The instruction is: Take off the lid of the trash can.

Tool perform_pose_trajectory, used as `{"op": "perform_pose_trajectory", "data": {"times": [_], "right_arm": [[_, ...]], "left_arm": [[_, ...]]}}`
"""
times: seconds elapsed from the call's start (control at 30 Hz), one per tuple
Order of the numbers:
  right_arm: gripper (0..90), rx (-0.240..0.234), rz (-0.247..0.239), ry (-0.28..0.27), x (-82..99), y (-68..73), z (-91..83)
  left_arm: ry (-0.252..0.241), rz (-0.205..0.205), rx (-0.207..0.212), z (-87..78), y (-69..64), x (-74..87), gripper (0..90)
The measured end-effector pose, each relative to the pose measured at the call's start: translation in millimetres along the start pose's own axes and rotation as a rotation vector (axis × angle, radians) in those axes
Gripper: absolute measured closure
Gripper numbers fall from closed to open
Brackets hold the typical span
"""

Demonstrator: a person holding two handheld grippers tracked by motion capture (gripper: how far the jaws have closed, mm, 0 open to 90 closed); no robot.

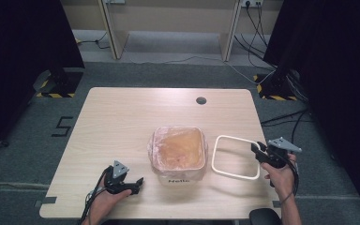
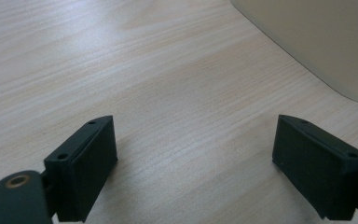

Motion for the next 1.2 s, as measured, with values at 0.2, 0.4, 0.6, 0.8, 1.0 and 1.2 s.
{"op": "perform_pose_trajectory", "data": {"times": [0.2,0.4,0.6,0.8,1.0,1.2], "right_arm": [[68.0,0.017,-0.017,0.037,15.9,-3.7,-0.3],[68.0,0.022,-0.043,0.054,21.2,-4.1,2.7],[67.9,0.024,-0.072,0.083,28.1,-3.2,7.1],[68.5,0.021,-0.111,0.124,35.3,-3.4,9.5],[69.2,0.021,-0.116,0.155,42.5,-6.2,11.5],[69.7,0.021,-0.114,0.163,45.2,-8.2,11.9]], "left_arm": [[0.000,0.000,0.000,0.0,0.0,0.0,12.7],[0.000,0.000,0.000,0.0,0.0,0.0,12.7],[-0.001,0.000,0.000,0.1,0.0,0.0,12.7],[0.000,-0.001,0.000,0.0,0.0,0.0,12.7],[0.000,-0.001,0.000,0.0,-0.1,0.0,12.7],[0.001,-0.001,0.001,0.0,-0.1,0.0,12.7]]}}
Point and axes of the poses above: each handheld gripper's, and its own axes: z roughly forward along the jaws, x roughly out of its underside, y roughly to its left, the point moved 7 cm from there along z, roughly forward along the jaws, and after that the axes turned 10 degrees about -y, right-handed, at the moved point
